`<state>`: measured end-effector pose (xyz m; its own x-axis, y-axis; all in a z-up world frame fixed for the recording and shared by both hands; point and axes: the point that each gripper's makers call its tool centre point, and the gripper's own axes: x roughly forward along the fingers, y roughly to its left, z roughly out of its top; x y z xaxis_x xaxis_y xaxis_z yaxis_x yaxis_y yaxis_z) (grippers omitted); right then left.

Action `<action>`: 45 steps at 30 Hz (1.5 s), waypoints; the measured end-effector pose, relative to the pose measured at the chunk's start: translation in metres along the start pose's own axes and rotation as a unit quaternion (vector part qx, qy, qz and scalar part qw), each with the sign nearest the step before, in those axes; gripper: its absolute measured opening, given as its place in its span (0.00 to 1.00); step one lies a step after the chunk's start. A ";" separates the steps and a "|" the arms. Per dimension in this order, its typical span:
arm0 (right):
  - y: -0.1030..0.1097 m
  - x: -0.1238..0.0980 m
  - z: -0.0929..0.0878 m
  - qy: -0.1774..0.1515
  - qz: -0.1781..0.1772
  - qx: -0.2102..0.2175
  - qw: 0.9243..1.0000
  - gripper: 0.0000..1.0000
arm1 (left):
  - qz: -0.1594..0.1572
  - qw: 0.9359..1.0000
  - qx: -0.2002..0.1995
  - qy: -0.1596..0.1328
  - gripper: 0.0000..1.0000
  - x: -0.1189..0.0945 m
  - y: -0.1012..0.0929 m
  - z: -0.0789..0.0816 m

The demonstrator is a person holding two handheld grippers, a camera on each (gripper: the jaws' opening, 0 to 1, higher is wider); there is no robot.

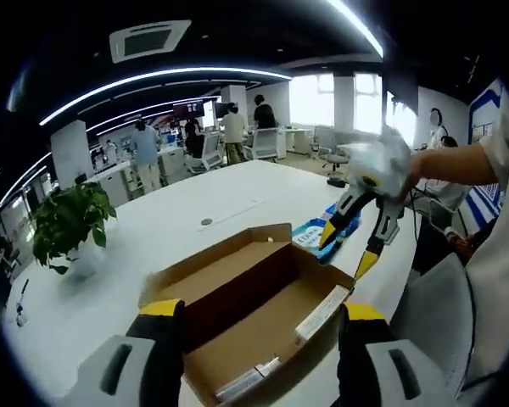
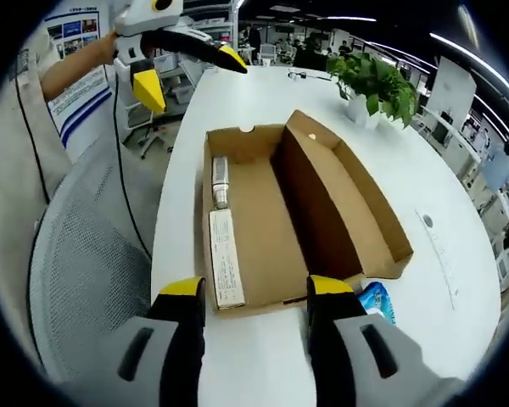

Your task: Operate the shoe box by opening the lid, removing the specified soft item, and placing it in the target area until the item is outside and the box remains undamaged.

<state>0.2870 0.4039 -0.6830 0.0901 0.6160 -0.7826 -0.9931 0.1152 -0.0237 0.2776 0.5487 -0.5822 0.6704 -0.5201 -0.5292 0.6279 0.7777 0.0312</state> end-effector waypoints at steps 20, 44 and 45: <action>-0.002 0.035 -0.016 0.049 0.051 -0.018 0.997 0.42 | 0.011 1.000 -0.009 0.009 0.75 -0.001 0.009 -0.009; -0.010 0.045 -0.001 0.030 0.055 -0.014 0.998 0.43 | 0.015 1.000 -0.014 0.011 0.75 -0.003 0.015 -0.014; -0.006 0.046 -0.001 0.030 0.063 -0.016 0.997 0.42 | 0.016 1.000 -0.014 0.011 0.75 -0.003 0.015 -0.014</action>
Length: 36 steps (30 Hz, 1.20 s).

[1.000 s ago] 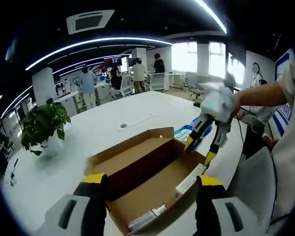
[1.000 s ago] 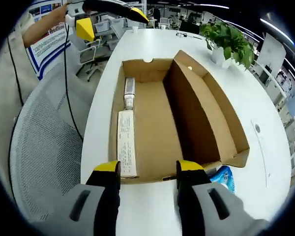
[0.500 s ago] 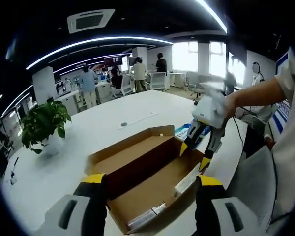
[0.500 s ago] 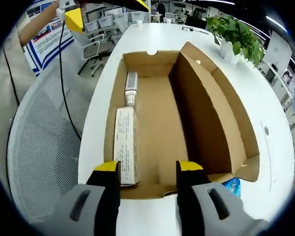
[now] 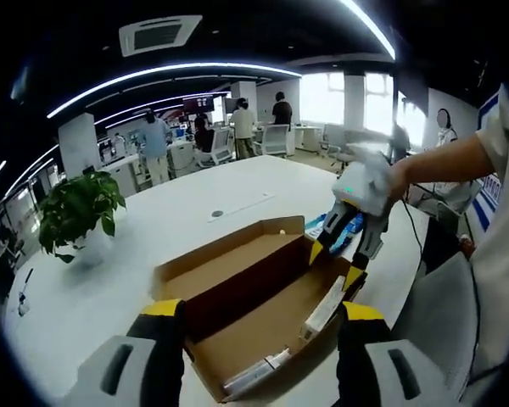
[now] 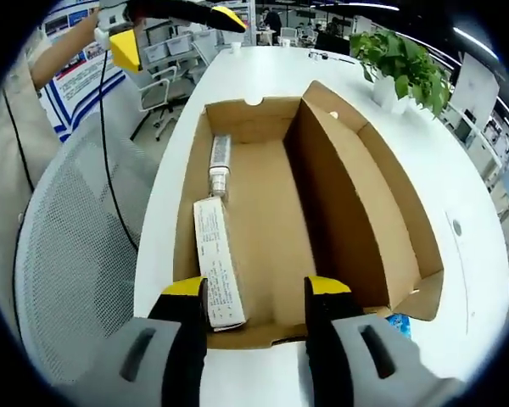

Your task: Operate the shoe box by opening the lid, removing the specified soft item, and placing it in the target area until the item is outside and the box remains undamaged.

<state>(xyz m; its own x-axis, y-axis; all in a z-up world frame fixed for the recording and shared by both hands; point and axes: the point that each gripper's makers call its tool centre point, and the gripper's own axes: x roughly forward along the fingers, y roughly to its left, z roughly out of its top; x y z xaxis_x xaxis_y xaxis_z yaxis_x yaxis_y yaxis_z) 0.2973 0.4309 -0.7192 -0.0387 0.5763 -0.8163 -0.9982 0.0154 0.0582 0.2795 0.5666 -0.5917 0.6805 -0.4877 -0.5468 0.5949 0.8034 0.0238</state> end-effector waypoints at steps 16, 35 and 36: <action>0.019 0.024 -0.003 0.019 0.025 -0.022 0.999 0.19 | 0.007 1.000 -0.012 0.007 0.75 -0.003 0.004 -0.011; 0.018 0.022 0.002 0.008 0.004 -0.003 1.000 0.15 | 0.009 1.000 -0.015 0.013 0.75 -0.006 0.003 -0.019; 0.018 0.021 0.004 0.006 0.003 -0.005 1.000 0.15 | 0.009 1.000 -0.015 0.014 0.75 -0.006 0.002 -0.019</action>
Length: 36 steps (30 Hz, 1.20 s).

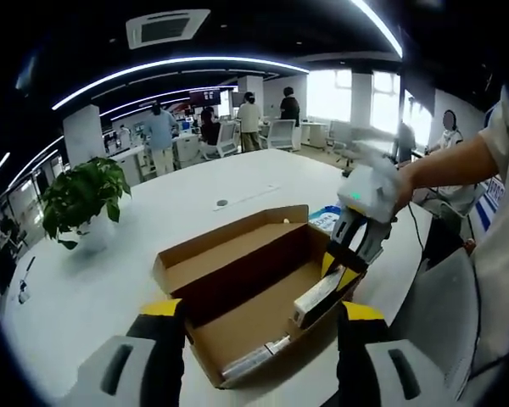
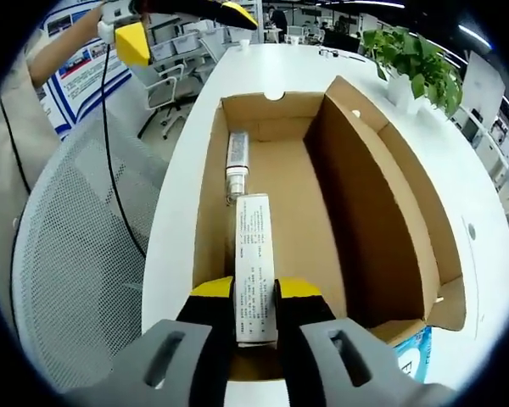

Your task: Operate the shoe box by opening the lid, removing the specified soft item, and placing it in the target area until the item is outside and the box remains undamaged.

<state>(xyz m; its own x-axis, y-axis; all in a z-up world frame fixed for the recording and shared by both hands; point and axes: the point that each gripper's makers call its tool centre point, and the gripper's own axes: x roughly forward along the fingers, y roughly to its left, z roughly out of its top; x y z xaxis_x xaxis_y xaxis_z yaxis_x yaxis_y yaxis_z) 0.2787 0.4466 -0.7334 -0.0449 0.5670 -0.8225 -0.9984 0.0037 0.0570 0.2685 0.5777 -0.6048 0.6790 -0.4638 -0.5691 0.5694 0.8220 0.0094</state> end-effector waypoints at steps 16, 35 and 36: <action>0.000 -0.020 0.018 -0.020 -0.015 -0.020 0.999 0.15 | 0.000 1.000 0.000 -0.001 0.78 0.000 -0.001 -0.002; 0.002 -0.058 0.046 -0.051 -0.028 -0.049 0.997 0.15 | 0.005 0.999 -0.029 -0.034 0.91 -0.004 0.006 0.008; 0.002 -0.059 0.047 -0.052 -0.029 -0.050 0.997 0.15 | 0.004 0.999 -0.030 -0.034 0.91 -0.004 0.006 0.008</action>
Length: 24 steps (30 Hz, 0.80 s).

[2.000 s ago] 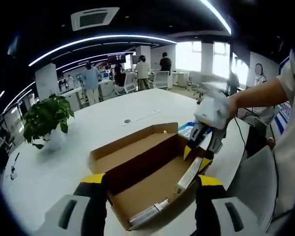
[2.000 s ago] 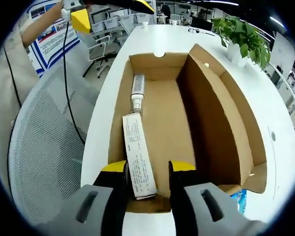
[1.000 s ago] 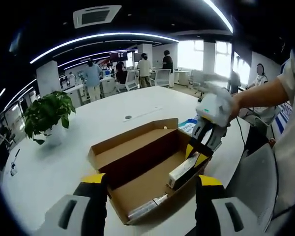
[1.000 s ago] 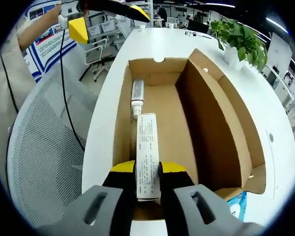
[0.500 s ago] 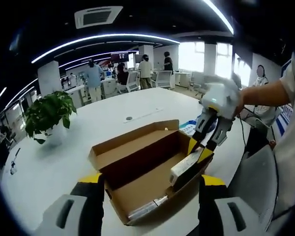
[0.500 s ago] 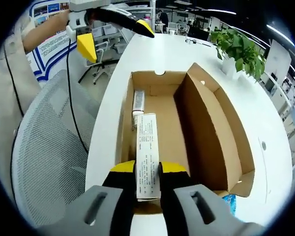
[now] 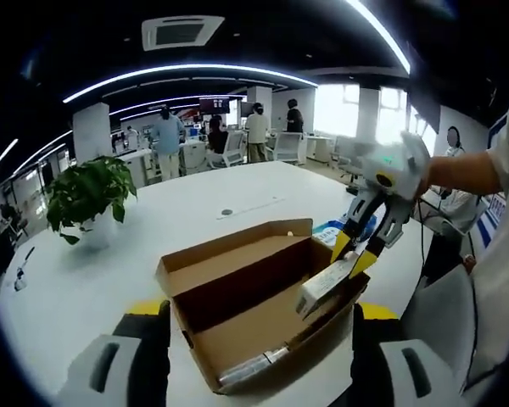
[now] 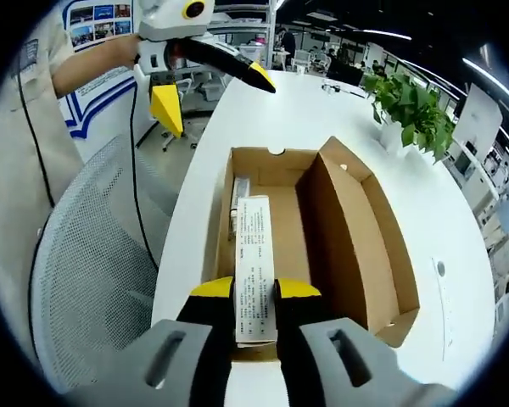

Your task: Operate the shoe box by opening the lid, removing the specified soft item, and placing it in the target area until the item is outside and the box remains undamaged.

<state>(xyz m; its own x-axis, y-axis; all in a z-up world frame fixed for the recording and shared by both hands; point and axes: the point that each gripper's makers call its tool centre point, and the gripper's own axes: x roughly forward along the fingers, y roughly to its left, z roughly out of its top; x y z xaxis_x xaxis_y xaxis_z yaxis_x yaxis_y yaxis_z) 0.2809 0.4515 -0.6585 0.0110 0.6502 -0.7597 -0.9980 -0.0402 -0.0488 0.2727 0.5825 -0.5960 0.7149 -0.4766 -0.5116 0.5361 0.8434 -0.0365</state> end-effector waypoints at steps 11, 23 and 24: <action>-0.005 -0.019 0.010 -0.009 -0.001 -0.016 1.000 0.15 | 0.006 1.000 -0.008 -0.008 0.99 -0.001 0.004 0.002; -0.011 -0.040 0.011 -0.014 -0.001 -0.025 1.000 0.15 | 0.006 1.000 -0.007 -0.008 1.00 -0.002 0.001 0.003; -0.012 -0.042 0.011 -0.014 -0.001 -0.026 1.000 0.15 | 0.006 1.000 -0.007 -0.009 1.00 -0.002 0.001 0.003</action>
<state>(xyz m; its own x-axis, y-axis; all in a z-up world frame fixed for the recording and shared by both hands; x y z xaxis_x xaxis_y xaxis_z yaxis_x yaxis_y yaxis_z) 0.2917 0.4325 -0.6191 0.0109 0.6716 -0.7408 -0.9935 -0.0769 -0.0844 0.2731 0.5839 -0.5920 0.7290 -0.4705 -0.4973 0.5208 0.8526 -0.0432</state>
